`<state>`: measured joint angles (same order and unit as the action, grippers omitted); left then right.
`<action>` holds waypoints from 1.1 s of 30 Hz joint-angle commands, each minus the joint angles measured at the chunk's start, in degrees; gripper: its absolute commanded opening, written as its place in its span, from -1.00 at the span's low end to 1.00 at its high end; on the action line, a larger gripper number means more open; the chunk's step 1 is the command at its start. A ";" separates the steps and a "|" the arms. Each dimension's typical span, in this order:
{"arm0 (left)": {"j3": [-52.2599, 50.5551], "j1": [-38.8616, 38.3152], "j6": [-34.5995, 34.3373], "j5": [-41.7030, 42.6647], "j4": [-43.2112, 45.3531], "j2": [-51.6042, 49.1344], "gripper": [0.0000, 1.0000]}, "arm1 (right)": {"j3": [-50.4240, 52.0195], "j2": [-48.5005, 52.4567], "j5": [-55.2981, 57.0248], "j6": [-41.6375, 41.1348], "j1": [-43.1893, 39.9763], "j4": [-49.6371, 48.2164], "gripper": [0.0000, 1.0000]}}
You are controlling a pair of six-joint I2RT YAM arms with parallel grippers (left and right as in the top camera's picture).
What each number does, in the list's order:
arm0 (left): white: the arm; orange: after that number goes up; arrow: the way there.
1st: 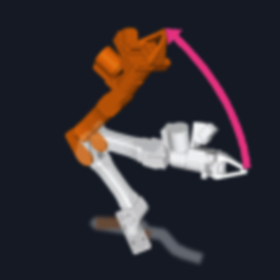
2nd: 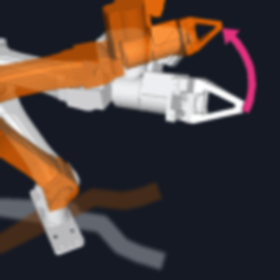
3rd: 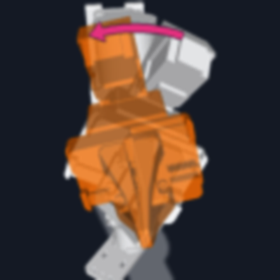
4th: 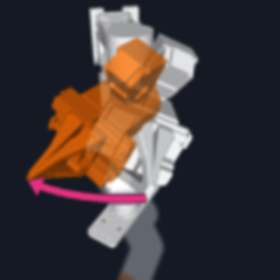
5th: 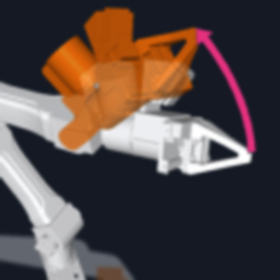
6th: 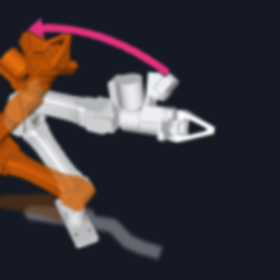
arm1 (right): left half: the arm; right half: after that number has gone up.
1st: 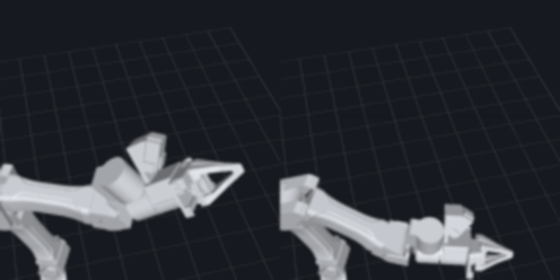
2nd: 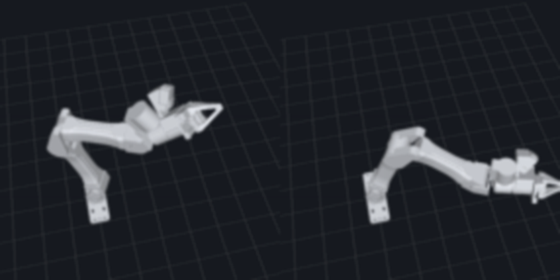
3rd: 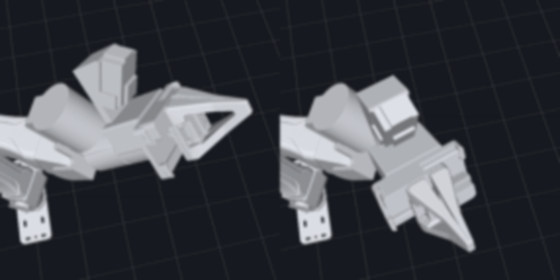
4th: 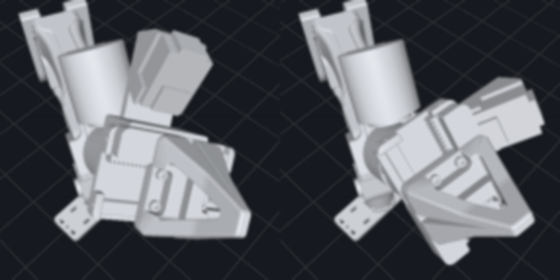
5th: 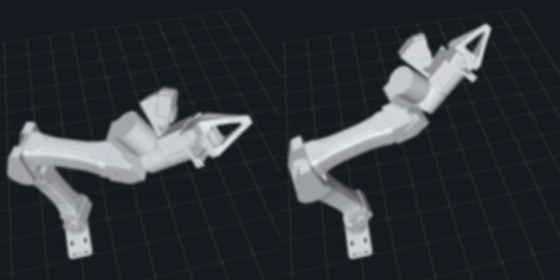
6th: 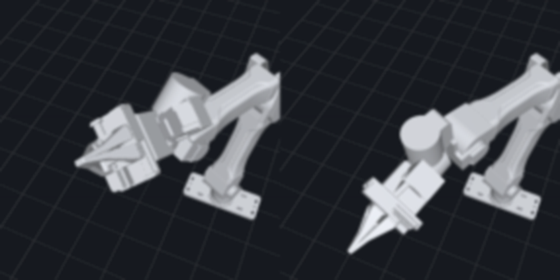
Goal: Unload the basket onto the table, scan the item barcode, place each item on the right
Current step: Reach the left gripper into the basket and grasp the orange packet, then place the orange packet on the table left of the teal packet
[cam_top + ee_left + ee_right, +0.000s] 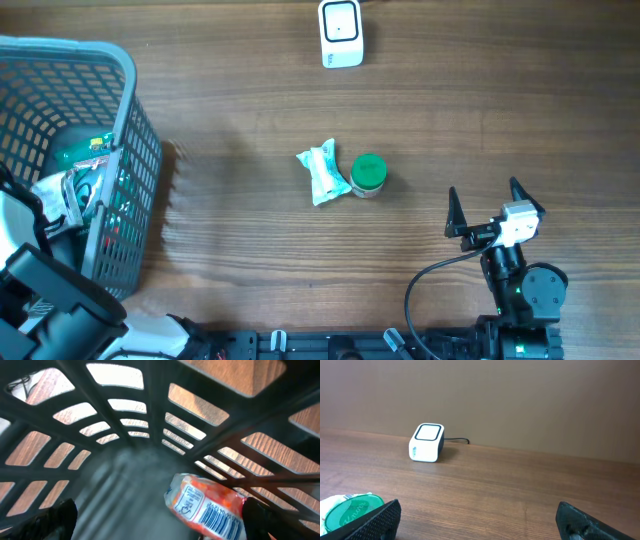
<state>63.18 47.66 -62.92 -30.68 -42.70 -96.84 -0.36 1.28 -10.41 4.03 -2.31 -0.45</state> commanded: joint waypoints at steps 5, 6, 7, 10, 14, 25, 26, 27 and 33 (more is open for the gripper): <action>-0.35 0.35 -0.35 -1.31 1.38 -3.06 -0.54 | 0.07 -0.26 0.31 0.44 0.09 -0.28 0.99; -0.33 0.35 -0.35 -1.31 1.36 -3.04 -0.92 | 0.07 -0.26 0.31 0.44 0.09 -0.28 0.99; -0.33 0.35 -0.33 -1.07 1.36 -3.04 -0.92 | 0.07 -0.26 0.31 0.42 0.09 -0.28 1.00; -0.26 0.33 0.61 2.64 1.31 -2.91 -0.92 | 0.07 -0.26 0.31 0.42 0.09 -0.28 0.99; 0.87 -0.15 6.45 9.64 1.16 0.57 -0.92 | 0.07 -0.26 0.31 0.44 0.09 -0.28 1.00; 2.12 -1.44 7.13 26.58 1.40 38.80 -0.92 | 0.07 -0.26 0.31 0.42 0.09 -0.28 1.00; 2.12 -1.44 7.23 32.61 2.21 41.59 -0.92 | 0.07 -0.26 0.31 0.44 0.09 -0.28 0.99; 2.10 -1.53 7.21 41.66 3.30 44.68 -0.92 | 0.07 -0.26 0.31 0.44 0.09 -0.28 0.99; 2.03 -16.57 8.74 67.52 10.05 49.51 -0.92 | 0.07 -0.26 0.31 0.42 0.09 -0.28 1.00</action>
<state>64.95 40.69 -56.58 21.47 -32.99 -47.16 -0.36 1.28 -10.41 4.03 -2.31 -0.45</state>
